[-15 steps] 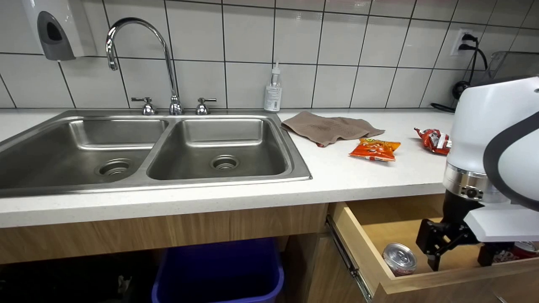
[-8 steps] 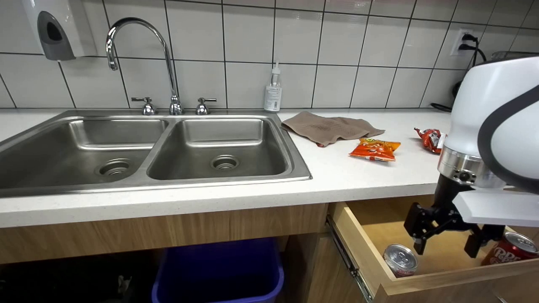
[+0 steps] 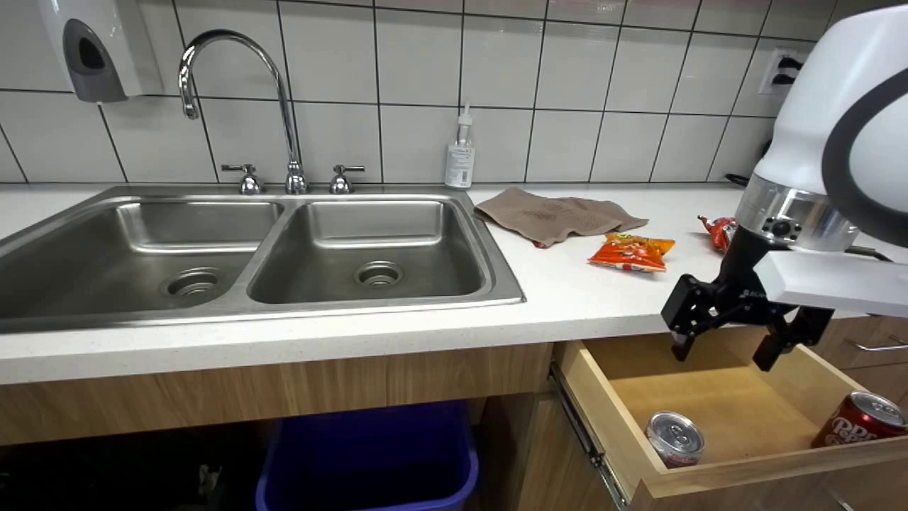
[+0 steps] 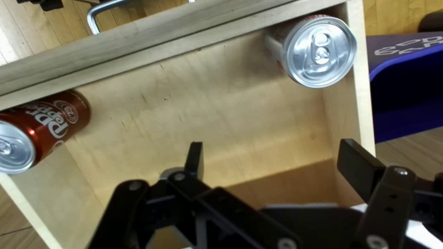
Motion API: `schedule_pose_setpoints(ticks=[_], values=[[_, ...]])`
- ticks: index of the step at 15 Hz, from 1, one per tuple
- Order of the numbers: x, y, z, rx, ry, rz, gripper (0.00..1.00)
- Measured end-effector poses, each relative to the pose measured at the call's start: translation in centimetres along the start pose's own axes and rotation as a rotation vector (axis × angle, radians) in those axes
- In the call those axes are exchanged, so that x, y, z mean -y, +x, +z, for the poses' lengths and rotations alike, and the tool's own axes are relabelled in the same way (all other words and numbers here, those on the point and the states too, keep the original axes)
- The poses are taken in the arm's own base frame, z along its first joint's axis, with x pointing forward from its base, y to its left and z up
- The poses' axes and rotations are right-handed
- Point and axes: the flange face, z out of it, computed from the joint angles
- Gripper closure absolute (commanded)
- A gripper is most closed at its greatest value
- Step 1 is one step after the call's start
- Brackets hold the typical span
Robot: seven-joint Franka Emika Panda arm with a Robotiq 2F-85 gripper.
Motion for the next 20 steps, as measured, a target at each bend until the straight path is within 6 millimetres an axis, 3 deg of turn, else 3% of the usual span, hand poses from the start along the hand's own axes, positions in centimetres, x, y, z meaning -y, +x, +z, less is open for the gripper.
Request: schedule_pose_setpoints(ticks=[5, 12, 20], values=[[1.1, 1.4, -3.1, -0.062, 0.059, 0.040, 0.00], [2.5, 5.5, -6.9, -0.157, 0.110, 0.059, 0.00], [2.5, 5.1, -6.2, -0.143, 0.103, 0.056, 0.00]])
